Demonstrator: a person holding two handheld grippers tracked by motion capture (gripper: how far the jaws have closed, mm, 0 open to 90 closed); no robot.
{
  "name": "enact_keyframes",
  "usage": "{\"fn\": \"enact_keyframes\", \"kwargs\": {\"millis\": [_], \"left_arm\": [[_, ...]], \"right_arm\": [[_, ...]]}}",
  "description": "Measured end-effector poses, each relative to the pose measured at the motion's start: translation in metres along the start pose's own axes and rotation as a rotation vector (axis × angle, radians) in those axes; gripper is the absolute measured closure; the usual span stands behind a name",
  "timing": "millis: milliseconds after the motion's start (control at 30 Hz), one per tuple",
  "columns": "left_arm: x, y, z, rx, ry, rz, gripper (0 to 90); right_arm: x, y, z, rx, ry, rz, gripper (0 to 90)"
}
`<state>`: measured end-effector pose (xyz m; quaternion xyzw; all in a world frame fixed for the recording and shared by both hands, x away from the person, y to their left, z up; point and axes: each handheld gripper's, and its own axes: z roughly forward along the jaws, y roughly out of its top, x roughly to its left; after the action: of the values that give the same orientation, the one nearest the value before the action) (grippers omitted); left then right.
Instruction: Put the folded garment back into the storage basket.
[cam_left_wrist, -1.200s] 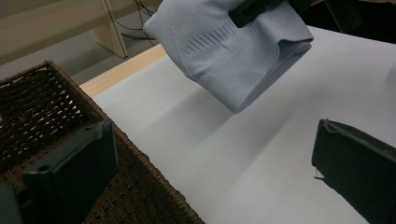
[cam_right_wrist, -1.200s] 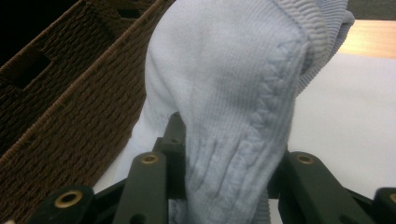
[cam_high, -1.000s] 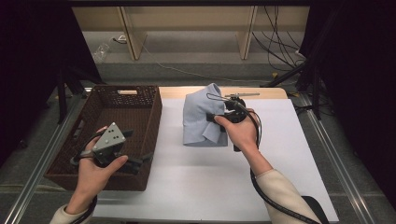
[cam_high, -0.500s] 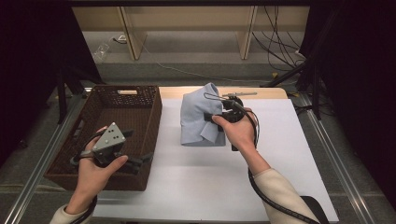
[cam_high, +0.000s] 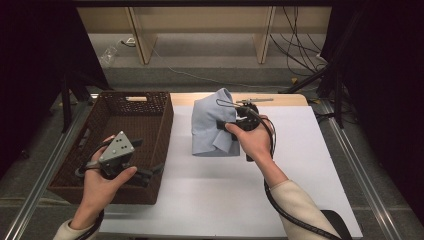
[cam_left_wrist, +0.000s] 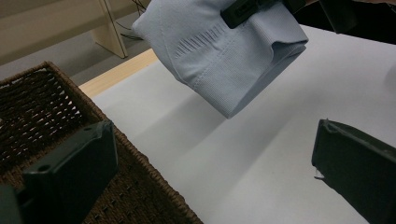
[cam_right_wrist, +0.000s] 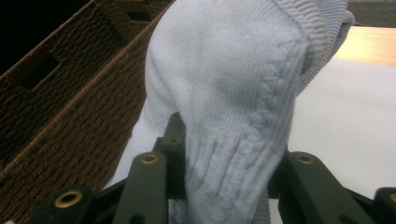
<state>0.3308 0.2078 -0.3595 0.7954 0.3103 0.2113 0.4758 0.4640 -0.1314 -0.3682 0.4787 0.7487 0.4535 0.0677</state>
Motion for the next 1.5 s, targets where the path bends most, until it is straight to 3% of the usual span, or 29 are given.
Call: {"fn": "enact_keyframes", "kwargs": {"millis": [1500], "left_arm": [[0.000, 0.000, -0.001, -0.001, 0.002, 0.000, 0.0]], "right_arm": [[0.016, 0.010, 0.009, -0.001, 0.021, -0.022, 64.4]]}}
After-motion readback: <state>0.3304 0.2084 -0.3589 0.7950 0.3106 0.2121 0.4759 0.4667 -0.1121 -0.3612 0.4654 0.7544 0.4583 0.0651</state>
